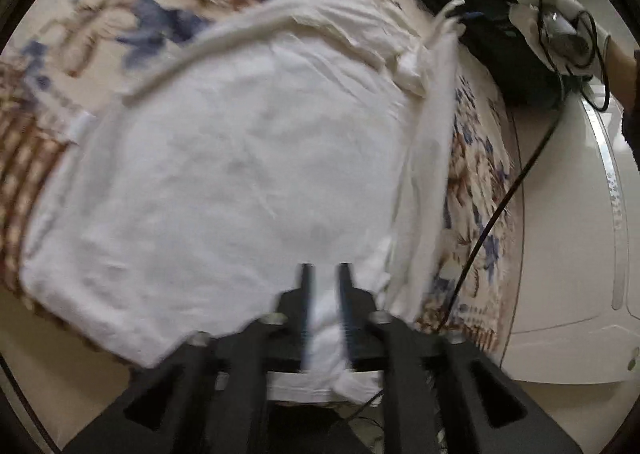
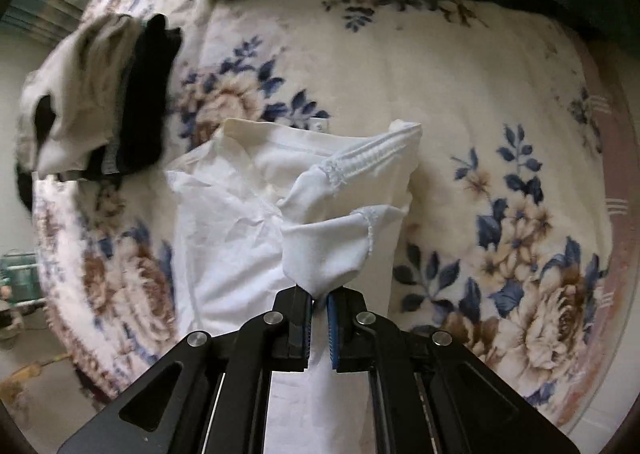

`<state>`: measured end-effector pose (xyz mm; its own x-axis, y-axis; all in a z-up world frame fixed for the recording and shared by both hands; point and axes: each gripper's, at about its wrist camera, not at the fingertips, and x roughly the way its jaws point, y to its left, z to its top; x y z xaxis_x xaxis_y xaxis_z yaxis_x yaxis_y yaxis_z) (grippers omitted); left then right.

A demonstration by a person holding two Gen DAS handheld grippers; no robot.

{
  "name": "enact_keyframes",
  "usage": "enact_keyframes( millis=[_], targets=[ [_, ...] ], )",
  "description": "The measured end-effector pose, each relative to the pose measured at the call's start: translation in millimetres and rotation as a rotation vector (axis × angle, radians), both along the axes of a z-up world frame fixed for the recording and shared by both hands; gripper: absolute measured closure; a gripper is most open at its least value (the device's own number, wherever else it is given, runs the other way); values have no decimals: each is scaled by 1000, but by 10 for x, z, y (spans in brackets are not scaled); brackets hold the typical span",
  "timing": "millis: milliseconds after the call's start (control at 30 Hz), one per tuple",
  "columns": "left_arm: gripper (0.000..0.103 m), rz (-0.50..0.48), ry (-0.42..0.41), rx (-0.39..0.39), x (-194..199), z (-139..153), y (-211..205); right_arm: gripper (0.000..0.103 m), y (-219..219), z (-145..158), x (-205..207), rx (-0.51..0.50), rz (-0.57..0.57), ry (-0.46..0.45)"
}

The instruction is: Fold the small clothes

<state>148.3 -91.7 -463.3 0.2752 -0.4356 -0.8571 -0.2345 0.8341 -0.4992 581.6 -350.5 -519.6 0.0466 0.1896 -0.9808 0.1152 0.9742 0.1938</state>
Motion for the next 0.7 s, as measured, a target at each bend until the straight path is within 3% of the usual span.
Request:
enact_keyframes(
  millis=[67,200,333,467,533,567,600,700],
  targets=[
    [62,-40,-25,-41,27,-36,-159,96,-75,-48,-25,-18,-30,1],
    [56,-126,-52,-109,25,-55,-549,96,-316,-139,-74,-34,-62,13],
    [54,-204,-29,-121,41,-159,-891,96,-524,-104,-113,-51,-51,20],
    [54,-247,24,-50,142,-346,-1178,96,-687,-43,-140,-47,-34,26],
    [57,-271,35,-12,143,-418,-1272,96,-759,-26,-148,-37,-28,29],
    [75,-278,27,12,136,-435,-1324,96,-796,-23,-150,-33,-29,31],
    [100,-284,26,23,121,-451,-1361,96,-835,-23,-150,-22,-33,34],
    [101,-254,1,54,27,-380,-1299,96,-923,-44,-145,5,-49,46]
  ],
)
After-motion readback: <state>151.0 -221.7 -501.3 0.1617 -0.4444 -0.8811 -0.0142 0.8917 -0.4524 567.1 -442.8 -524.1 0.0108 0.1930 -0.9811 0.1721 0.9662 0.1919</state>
